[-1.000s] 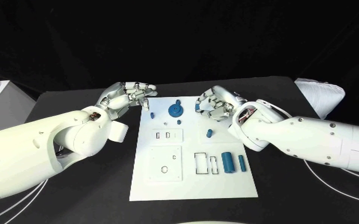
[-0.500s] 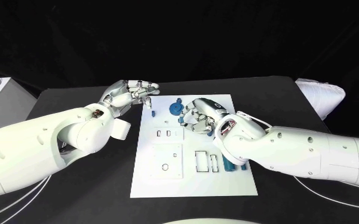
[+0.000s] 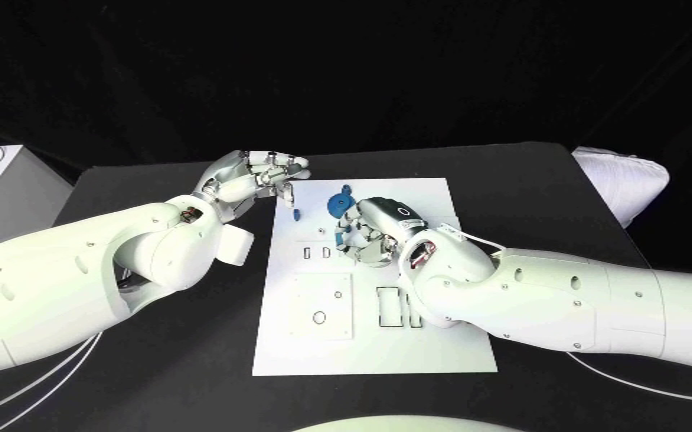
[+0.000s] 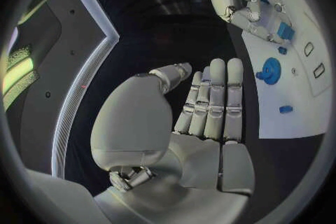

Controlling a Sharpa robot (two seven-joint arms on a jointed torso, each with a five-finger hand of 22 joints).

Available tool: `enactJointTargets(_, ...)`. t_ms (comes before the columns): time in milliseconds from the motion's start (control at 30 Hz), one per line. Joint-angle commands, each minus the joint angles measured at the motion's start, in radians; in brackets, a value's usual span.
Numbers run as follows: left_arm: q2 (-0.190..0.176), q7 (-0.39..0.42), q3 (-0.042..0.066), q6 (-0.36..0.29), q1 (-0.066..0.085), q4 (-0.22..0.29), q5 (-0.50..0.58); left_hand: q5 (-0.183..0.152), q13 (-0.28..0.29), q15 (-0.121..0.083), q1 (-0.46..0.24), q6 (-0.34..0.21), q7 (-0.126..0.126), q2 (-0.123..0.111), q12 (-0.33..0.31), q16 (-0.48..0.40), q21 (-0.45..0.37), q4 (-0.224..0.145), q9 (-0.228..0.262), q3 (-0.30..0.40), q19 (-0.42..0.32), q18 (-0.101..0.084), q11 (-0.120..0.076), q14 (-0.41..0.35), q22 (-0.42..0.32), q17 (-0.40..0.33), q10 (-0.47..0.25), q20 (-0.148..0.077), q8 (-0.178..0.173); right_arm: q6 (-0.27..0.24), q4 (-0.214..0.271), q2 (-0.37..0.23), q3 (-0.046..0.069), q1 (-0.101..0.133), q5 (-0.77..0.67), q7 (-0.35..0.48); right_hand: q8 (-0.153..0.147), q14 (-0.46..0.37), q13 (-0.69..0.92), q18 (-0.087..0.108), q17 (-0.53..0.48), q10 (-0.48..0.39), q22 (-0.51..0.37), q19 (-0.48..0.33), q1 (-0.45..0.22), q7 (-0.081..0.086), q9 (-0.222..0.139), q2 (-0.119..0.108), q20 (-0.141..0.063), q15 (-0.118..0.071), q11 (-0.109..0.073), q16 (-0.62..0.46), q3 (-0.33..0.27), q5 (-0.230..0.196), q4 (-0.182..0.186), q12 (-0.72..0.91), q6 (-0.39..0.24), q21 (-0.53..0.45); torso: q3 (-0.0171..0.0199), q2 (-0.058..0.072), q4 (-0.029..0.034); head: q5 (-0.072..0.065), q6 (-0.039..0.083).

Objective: Assemble the parts on the task board

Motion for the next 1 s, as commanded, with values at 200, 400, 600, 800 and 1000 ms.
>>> enactJointTargets(200,0.004,0.0,0.0,0.02,0.0,0.0,-0.004,-0.005,-0.002,-0.001,0.006,-0.005,-0.001,0.003,-0.006,0.005,0.007,-0.002,0.001,0.006,-0.005,0.016,0.0,-0.006,0.002,-0.001,-0.009,0.001,0.004,0.018,-0.018,0.025,-0.002,-0.014,-0.06,-0.029,0.054,0.093,0.253,-0.007,0.222,0.099,0.263,0.105,-0.001,-0.02,0.036,0.004,-0.005,-0.006,-0.006,0.002,0.007,0.003,-0.001,-0.003,0.017,0.004,0.0001,-0.001,0.0007,0.003,-0.006)
enactJointTargets(400,0.003,-0.002,0.0,0.022,0.0,0.0,-0.007,-0.005,-0.002,-0.001,0.006,-0.005,-0.001,0.003,-0.006,0.005,0.007,-0.002,0.001,0.006,-0.005,0.016,0.0,-0.006,0.002,-0.001,-0.009,0.001,0.004,0.036,-0.031,0.034,-0.005,-0.02,-0.066,-0.034,0.056,0.093,0.254,-0.007,0.221,0.1,0.263,0.105,-0.003,-0.02,0.037,0.003,-0.005,-0.006,-0.006,0.001,0.008,0.004,-0.002,-0.002,0.016,0.004,-0.0003,0.0,0.0,0.004,-0.008)
enactJointTargets(600,0.004,-0.003,0.0,0.022,0.0,0.0,-0.009,-0.004,-0.002,-0.001,0.006,-0.008,0.0,0.003,-0.006,0.005,0.009,-0.003,0.001,0.007,-0.006,0.016,0.001,-0.007,0.002,-0.002,-0.012,0.001,0.003,0.048,-0.037,0.039,-0.006,-0.023,-0.069,-0.037,0.056,0.093,0.254,-0.007,0.22,0.099,0.263,0.105,-0.005,-0.02,0.037,0.002,-0.005,-0.006,-0.006,0.001,0.008,0.005,-0.002,-0.002,0.016,0.004,-0.0001,0.0,-0.001,0.005,-0.01)
enactJointTargets(800,0.004,-0.004,0.0,0.023,-0.001,-0.001,-0.009,-0.004,-0.002,-0.001,0.007,-0.008,0.0,0.004,-0.006,0.006,0.009,-0.003,0.001,0.008,-0.006,0.016,0.001,-0.007,0.003,-0.002,-0.012,0.001,0.003,0.058,-0.045,0.045,-0.007,-0.024,-0.074,-0.041,0.058,0.093,0.254,-0.007,0.22,0.099,0.263,0.105,-0.01,-0.019,0.038,-0.001,-0.005,-0.006,-0.005,0.001,0.008,0.004,-0.002,-0.003,0.014,0.004,-0.0001,-0.001,0.0,0.005,-0.012)
enactJointTargets(1000,0.004,-0.004,0.0,0.024,-0.001,-0.001,-0.009,-0.004,-0.002,-0.001,0.007,-0.008,0.0,0.004,-0.006,0.006,0.009,-0.003,0.001,0.008,-0.006,0.016,0.001,-0.007,0.003,-0.002,-0.012,0.001,0.003,0.062,-0.047,0.049,-0.008,-0.025,-0.076,-0.043,0.06,0.093,0.253,-0.007,0.22,0.098,0.263,0.105,-0.018,-0.019,0.04,-0.006,-0.005,-0.005,-0.005,0.001,0.009,0.003,-0.001,-0.004,0.012,0.004,-0.0001,-0.001,-0.0004,0.005,-0.013)
